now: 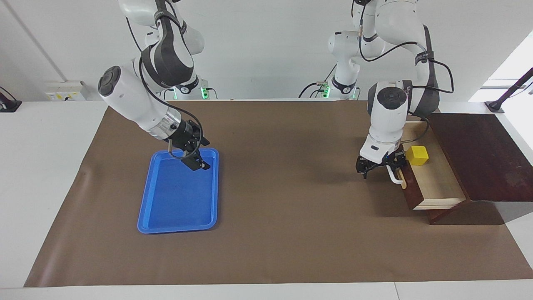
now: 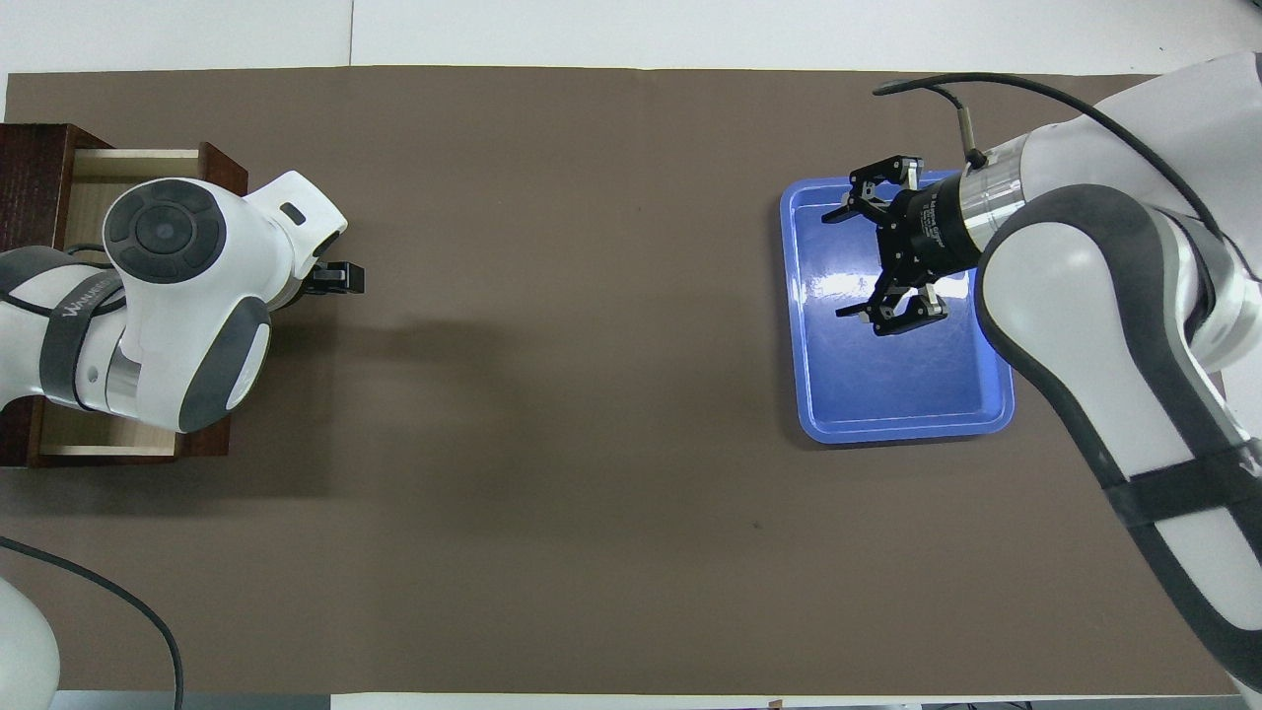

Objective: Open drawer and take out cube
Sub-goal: 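Pull the drawer open with the left gripper while the right gripper moves over the tray, then release the handle and lower the left gripper onto the yellow cube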

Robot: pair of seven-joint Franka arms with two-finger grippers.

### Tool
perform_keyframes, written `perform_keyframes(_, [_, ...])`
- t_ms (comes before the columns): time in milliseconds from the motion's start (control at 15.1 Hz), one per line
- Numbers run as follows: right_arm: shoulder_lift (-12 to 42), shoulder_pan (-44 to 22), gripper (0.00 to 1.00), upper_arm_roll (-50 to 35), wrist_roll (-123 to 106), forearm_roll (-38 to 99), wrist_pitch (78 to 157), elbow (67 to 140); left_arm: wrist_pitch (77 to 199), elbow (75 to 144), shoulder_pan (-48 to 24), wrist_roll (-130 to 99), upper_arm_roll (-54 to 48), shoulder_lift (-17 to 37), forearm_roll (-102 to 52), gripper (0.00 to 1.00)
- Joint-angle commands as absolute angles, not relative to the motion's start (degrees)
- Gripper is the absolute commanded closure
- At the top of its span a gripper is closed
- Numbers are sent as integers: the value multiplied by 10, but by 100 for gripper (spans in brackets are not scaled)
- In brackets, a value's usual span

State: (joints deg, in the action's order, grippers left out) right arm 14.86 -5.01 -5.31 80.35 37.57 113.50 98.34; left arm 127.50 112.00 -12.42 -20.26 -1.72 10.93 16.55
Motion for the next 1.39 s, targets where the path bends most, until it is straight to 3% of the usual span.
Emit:
perform_keyframes(0, [155,-53,1,-54,782,417,1143,991,1258,1107,-145,-219,-13,116,149,0])
perform_keyframes(132, [154,-53,1,-54,778,431,1136,992,1233,1087,-142,-219,-12,119,149,0])
perform_keyframes(397, [149,-53,0,-54,718,455,1129,1001,1076,921,-142,-221,-11,168,103,0])
perform_keyframes(529, [147,-55,0,-54,721,461,1129,1001,1028,882,-136,-223,-10,170,101,0])
perform_keyframes(860, [117,-40,0,-51,750,454,1107,1009,988,850,-88,-339,4,150,48,0])
perform_keyframes(1324, [111,-33,0,-51,750,453,1095,1014,985,874,6,-543,11,115,25,0])
